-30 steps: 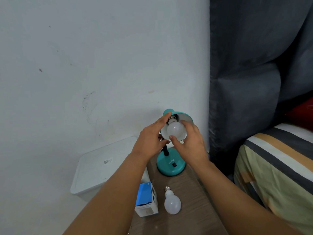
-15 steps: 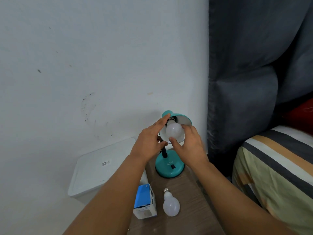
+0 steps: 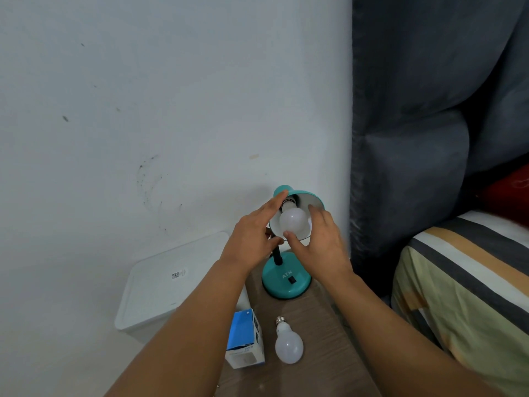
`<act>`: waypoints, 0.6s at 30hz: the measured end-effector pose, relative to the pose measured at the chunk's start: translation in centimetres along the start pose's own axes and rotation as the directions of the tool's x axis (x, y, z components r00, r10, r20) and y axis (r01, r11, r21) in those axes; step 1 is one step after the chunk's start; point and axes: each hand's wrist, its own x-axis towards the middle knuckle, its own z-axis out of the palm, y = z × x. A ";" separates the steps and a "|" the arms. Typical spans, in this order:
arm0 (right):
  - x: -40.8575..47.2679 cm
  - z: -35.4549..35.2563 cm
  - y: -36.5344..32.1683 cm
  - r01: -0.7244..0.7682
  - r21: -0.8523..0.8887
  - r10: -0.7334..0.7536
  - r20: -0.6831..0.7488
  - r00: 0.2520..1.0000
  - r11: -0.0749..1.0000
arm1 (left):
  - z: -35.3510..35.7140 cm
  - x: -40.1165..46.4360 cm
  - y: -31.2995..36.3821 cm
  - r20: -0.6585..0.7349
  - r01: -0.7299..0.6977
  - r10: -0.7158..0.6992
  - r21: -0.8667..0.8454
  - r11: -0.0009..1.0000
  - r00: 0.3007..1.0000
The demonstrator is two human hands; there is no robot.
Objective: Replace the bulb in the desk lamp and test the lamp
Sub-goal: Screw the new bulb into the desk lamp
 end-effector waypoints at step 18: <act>0.4 -0.5 0.0 0.046 -0.092 -0.046 0.003 0.999 0.995 | -0.1 0.1 -0.1 0.007 0.000 -0.001 0.026 1.000 1.000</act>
